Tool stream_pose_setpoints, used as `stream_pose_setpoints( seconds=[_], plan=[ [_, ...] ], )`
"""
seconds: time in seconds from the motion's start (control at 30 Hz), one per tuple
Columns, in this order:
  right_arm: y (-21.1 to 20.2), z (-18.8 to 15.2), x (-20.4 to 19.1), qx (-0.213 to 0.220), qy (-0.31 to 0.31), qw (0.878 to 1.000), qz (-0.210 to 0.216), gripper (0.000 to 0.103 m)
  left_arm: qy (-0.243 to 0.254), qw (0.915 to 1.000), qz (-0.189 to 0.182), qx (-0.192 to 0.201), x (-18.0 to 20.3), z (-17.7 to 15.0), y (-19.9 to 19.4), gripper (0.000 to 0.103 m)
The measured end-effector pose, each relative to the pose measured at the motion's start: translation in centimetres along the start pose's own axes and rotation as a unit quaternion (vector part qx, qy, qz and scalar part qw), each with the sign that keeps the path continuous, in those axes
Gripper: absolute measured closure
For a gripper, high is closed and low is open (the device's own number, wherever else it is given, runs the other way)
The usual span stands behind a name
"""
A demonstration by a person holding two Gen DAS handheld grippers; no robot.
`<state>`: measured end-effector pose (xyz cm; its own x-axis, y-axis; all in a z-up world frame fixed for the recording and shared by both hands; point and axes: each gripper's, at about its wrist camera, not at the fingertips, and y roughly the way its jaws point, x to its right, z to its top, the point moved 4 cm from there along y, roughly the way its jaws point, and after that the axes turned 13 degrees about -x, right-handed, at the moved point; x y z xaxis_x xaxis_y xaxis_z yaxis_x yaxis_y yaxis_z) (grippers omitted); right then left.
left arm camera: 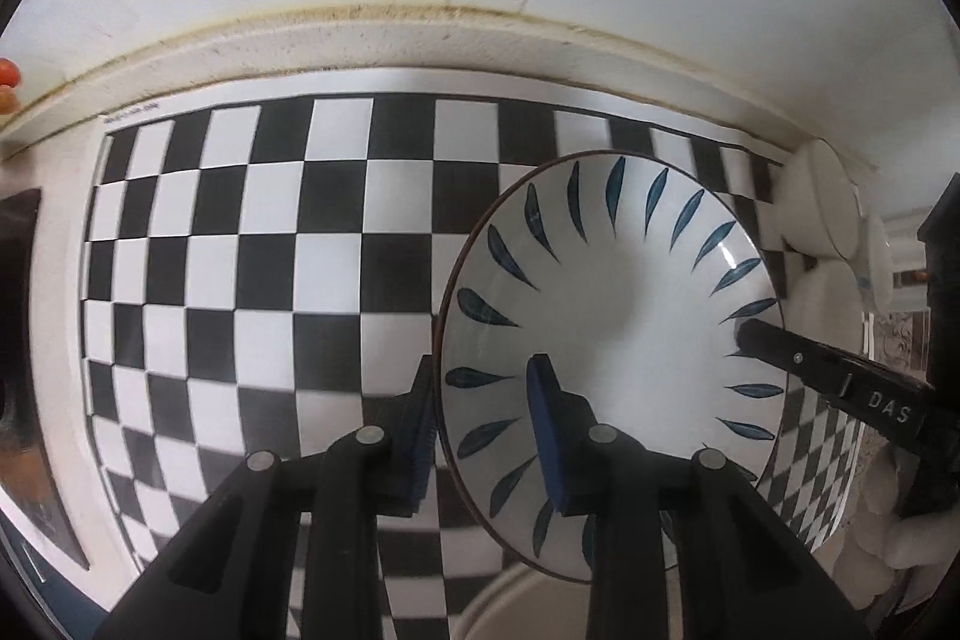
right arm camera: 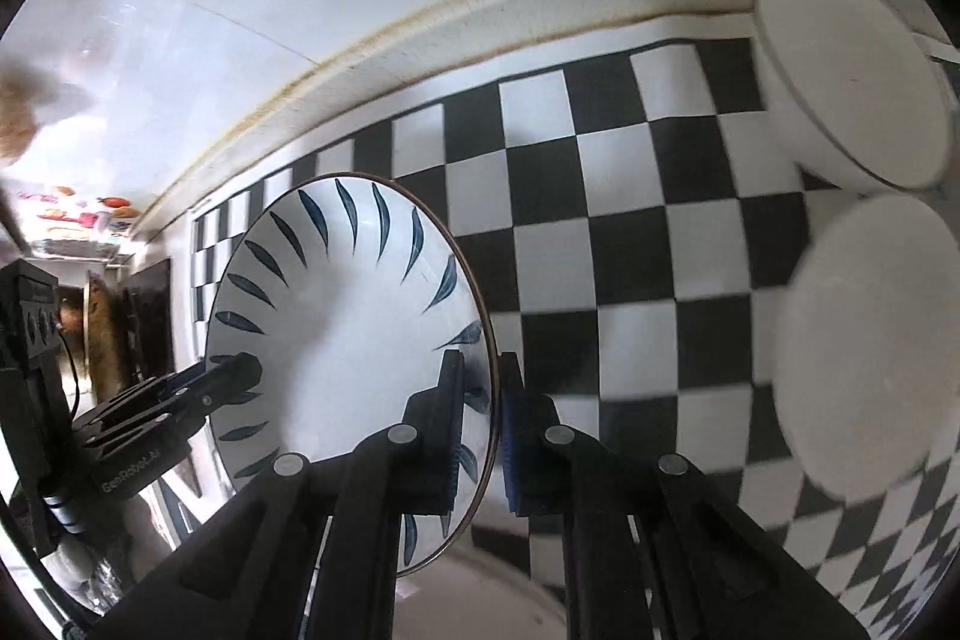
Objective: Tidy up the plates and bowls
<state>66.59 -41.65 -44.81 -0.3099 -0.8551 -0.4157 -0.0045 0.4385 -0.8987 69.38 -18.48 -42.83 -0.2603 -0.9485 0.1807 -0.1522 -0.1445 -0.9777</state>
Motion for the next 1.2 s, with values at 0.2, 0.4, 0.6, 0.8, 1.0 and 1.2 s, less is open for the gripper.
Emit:
stream_pose_setpoints(
  seconds=[0.2,0.4,0.6,0.8,1.0,1.2],
  plan=[
    [-3.7,-4.8,-0.7,0.026,-0.019,0.999,0.005,0.092,0.018,0.9995,0.006,0.026,1.1,-3.5,-3.4,0.077],
    [-6.5,-10.3,-0.3,0.043,-0.027,0.999,0.013,0.093,0.037,0.9986,0.003,0.038,2.3,-7.8,-5.5,0.077],
    [-6.2,-15.0,-0.1,0.043,-0.031,0.998,0.017,0.093,0.046,0.9983,0.006,0.036,3.2,-11.4,-4.8,0.077],
    [-2.6,-19.1,1.2,0.018,-0.024,0.999,0.014,0.093,0.048,0.9988,0.010,0.001,3.1,-14.9,-1.5,0.077],
    [1.6,-21.2,3.6,-0.013,-0.002,1.000,0.011,0.093,0.045,0.9980,0.016,-0.041,3.2,-16.9,2.4,0.077],
    [4.0,-22.1,4.8,-0.025,0.005,1.000,-0.003,0.093,0.054,0.9959,0.032,-0.066,3.9,-17.7,4.9,0.077]
  ],
)
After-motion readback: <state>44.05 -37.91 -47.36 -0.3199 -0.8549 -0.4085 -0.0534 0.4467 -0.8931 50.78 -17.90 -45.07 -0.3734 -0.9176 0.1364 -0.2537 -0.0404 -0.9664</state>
